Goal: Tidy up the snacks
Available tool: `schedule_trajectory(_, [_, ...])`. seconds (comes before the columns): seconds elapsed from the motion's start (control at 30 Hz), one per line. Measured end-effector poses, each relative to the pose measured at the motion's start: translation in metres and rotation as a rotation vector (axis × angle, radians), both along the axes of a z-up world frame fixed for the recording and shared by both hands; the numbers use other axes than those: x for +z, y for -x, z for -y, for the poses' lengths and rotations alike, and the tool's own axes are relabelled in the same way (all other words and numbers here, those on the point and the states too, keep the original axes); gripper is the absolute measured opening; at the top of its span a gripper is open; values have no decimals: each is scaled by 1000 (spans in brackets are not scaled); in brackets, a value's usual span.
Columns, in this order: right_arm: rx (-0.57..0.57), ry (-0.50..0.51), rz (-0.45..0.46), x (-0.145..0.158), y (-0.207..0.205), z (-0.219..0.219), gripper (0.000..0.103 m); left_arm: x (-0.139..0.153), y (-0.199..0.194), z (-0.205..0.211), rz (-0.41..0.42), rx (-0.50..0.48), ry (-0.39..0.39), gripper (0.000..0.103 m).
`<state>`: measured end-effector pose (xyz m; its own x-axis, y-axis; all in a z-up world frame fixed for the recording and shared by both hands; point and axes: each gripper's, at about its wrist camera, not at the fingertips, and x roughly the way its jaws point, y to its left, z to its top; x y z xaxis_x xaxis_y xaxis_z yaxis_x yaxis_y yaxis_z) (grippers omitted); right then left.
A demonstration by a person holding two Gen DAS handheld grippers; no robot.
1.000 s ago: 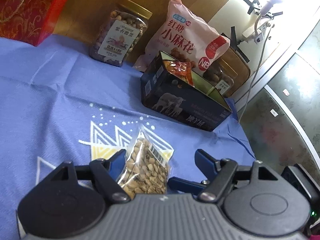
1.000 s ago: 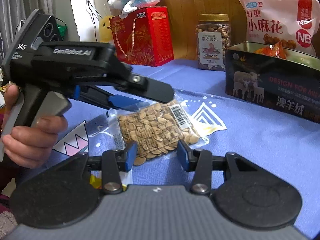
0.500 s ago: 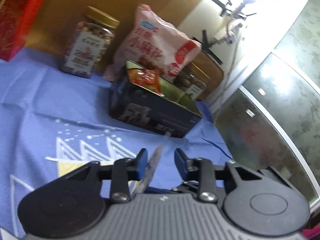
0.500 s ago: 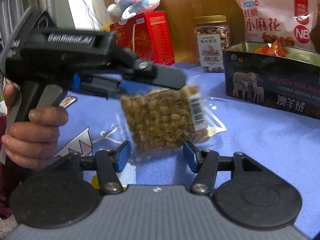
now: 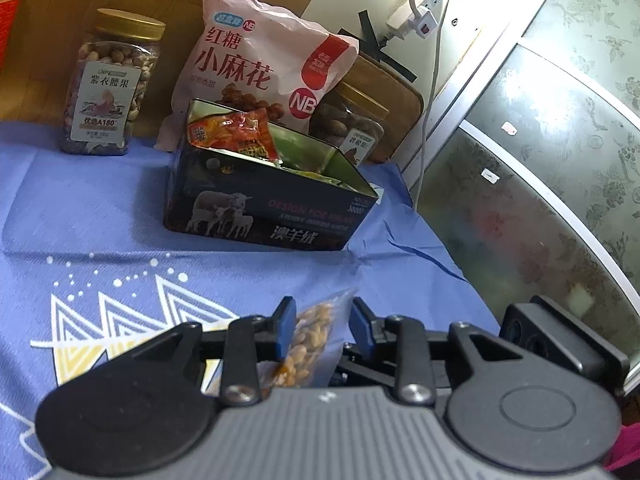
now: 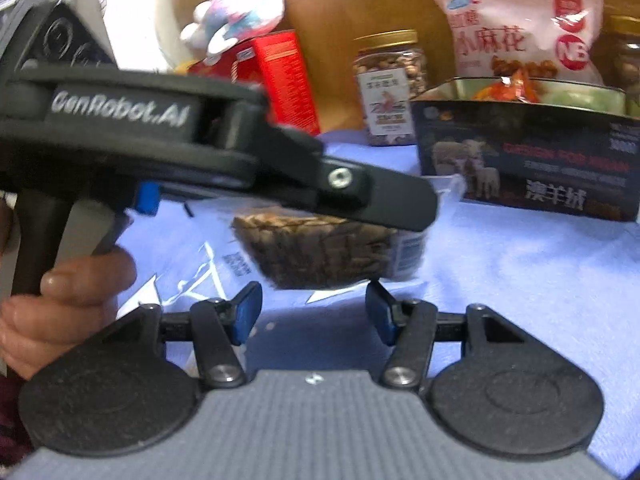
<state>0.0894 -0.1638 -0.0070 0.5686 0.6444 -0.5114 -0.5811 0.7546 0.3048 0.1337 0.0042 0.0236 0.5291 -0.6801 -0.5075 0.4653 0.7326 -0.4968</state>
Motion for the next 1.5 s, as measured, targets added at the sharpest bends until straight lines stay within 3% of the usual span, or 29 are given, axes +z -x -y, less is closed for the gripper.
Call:
schedule_trajectory(0.43, [-110,-57,-55,-2,-9,12,57,4,4,-3,12,15,-5,35])
schedule_trajectory(0.63, [-170,-128,-128,-6,-19,27,52,13,16,-11,39,24,17,36])
schedule_trajectory(0.87, [-168,-117,-118,-5,-17,24,54,12,23,-46,25,119,26,38])
schedule_trajectory(1.07, [-153,-145,-94,-2,-12,29,54,-1,19,-86,-50,220,70,38])
schedule_trajectory(1.13, [-144,-136,-86,-1,-11,27,54,-5,15,-93,-66,234,83,45])
schedule_trajectory(1.3, [-137,-118,-81,-1,-12,25,55,-10,5,-81,-98,189,104,45])
schedule_trajectory(1.5, [-83,-148,-139,-3,-15,30,66,-18,-11,-52,-130,120,82,50])
